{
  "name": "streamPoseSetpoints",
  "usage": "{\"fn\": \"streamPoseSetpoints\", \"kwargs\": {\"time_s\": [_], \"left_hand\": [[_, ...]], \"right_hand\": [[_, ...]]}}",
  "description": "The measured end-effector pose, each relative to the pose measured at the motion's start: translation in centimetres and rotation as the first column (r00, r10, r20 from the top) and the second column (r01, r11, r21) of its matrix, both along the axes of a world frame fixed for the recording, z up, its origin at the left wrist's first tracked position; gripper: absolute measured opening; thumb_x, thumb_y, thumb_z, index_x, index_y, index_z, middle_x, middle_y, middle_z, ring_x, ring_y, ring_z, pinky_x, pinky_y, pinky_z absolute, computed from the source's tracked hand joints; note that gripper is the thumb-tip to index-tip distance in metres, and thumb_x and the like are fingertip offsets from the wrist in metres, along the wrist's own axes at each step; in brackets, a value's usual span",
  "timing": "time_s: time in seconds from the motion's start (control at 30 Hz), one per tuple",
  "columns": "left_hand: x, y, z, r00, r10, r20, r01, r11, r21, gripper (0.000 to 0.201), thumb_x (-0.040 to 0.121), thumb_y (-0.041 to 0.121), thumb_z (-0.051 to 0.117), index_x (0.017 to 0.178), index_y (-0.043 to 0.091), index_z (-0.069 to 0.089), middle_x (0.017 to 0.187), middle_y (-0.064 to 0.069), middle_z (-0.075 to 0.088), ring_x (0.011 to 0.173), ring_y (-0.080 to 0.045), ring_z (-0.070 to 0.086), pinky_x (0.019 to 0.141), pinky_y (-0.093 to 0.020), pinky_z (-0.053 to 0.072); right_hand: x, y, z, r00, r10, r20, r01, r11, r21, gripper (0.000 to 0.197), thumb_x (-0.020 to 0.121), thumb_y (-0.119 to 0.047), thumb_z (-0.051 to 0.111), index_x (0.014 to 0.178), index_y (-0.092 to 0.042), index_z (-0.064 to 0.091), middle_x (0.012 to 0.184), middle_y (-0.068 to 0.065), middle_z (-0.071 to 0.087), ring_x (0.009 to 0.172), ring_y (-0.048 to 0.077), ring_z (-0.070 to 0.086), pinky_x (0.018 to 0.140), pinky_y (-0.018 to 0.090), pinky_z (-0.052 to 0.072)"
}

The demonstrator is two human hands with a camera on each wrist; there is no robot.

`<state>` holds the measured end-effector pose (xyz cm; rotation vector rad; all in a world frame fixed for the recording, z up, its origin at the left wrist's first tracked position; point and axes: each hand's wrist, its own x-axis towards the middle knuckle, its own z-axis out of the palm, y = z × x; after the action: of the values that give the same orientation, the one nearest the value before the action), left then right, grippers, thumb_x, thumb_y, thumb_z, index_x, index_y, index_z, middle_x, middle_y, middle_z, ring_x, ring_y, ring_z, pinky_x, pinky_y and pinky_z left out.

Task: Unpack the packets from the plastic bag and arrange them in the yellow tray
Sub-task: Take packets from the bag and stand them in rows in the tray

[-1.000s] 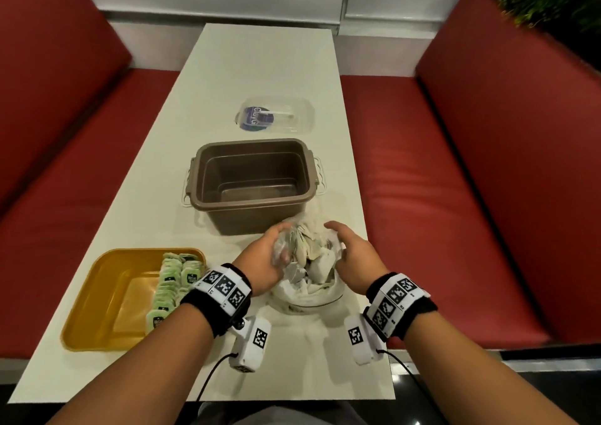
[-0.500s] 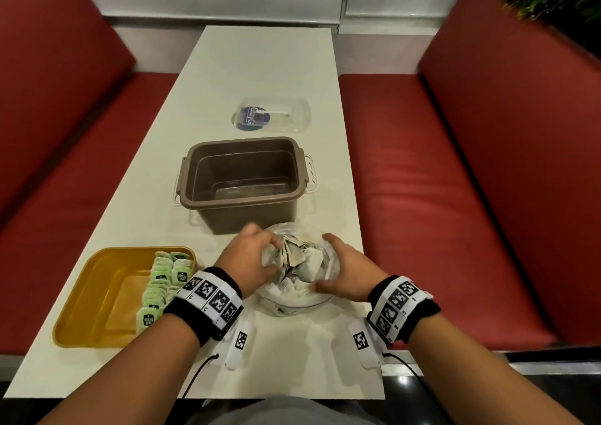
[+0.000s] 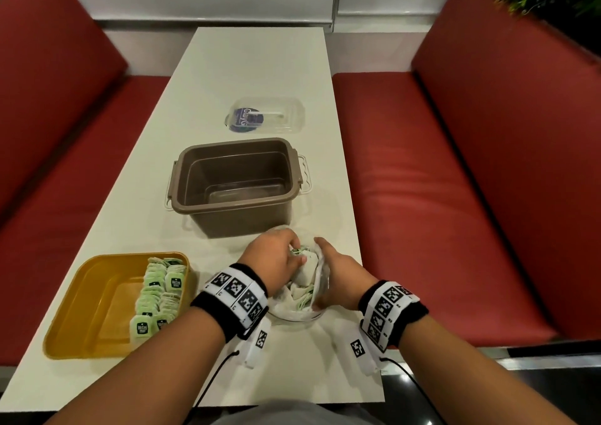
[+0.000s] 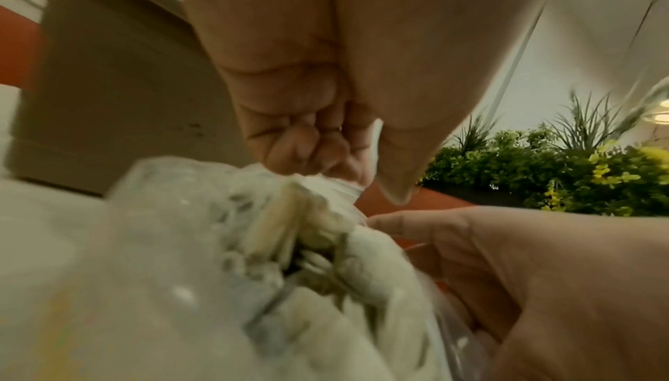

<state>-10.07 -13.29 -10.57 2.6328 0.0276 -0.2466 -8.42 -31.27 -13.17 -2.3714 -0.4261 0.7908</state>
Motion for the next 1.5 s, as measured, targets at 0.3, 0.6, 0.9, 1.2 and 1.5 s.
{"fn": "streamPoseSetpoints", "kwargs": {"time_s": [0.3,0.6,0.9,1.2,1.5], "left_hand": [[1.8,-1.3,-1.3,0.992,-0.088,-0.095,0.097,0.991,0.093,0.011,0.087,0.028,0.067,0.097,0.030,0.068,0.104,0.003,0.050,0.100,-0.019,0.057,0.092,-0.033,0.047],[1.0,-1.0,3.4,0.983,-0.151,0.108,0.170,0.964,-0.205,0.008,0.088,0.022,0.067,0.084,0.029,0.065,0.079,0.013,0.064,0.065,-0.004,0.058,0.067,-0.018,0.047],[0.8,-1.2,0.2,0.992,-0.113,-0.059,0.111,0.993,-0.037,0.006,0.087,0.026,0.066,0.089,0.024,0.072,0.077,0.010,0.067,0.073,-0.011,0.065,0.072,-0.022,0.050],[0.6,-3.3,-1.6,0.953,-0.187,-0.237,0.235,0.953,0.193,0.015,0.088,0.030,0.057,0.085,0.021,0.068,0.088,0.001,0.068,0.086,-0.021,0.063,0.078,-0.031,0.052],[0.2,-0.5,2.4,0.986,-0.163,-0.041,0.162,0.986,-0.025,0.008,0.096,0.028,0.055,0.094,0.023,0.061,0.078,0.010,0.058,0.072,-0.013,0.055,0.071,-0.025,0.044]], "right_hand": [[0.5,-0.8,-0.5,1.000,0.003,0.024,-0.003,1.000,0.004,0.127,0.060,-0.025,0.093,0.157,-0.023,0.010,0.138,0.007,0.056,0.120,0.023,0.056,0.090,0.019,0.041],[0.7,-0.9,0.6,0.934,-0.186,0.307,0.080,0.942,0.327,0.041,0.075,-0.040,0.081,0.108,-0.022,0.066,0.109,-0.003,0.050,0.094,0.009,0.052,0.084,0.024,0.045],[-0.1,-1.1,0.0,0.950,-0.248,0.189,0.185,0.937,0.297,0.031,0.084,-0.024,0.067,0.068,-0.021,0.041,0.058,-0.001,0.049,0.055,0.016,0.044,0.055,0.033,0.040],[-0.6,-1.4,-0.4,0.971,-0.235,0.051,0.210,0.929,0.304,0.040,0.079,0.002,0.037,0.086,-0.037,0.034,0.079,0.002,0.068,0.076,0.031,0.066,0.075,0.050,0.056],[-1.0,-0.9,1.1,0.962,-0.227,0.153,0.169,0.932,0.321,0.032,0.097,-0.016,0.057,0.128,-0.022,0.051,0.083,-0.009,0.057,0.077,0.000,0.057,0.072,0.017,0.042]]}}
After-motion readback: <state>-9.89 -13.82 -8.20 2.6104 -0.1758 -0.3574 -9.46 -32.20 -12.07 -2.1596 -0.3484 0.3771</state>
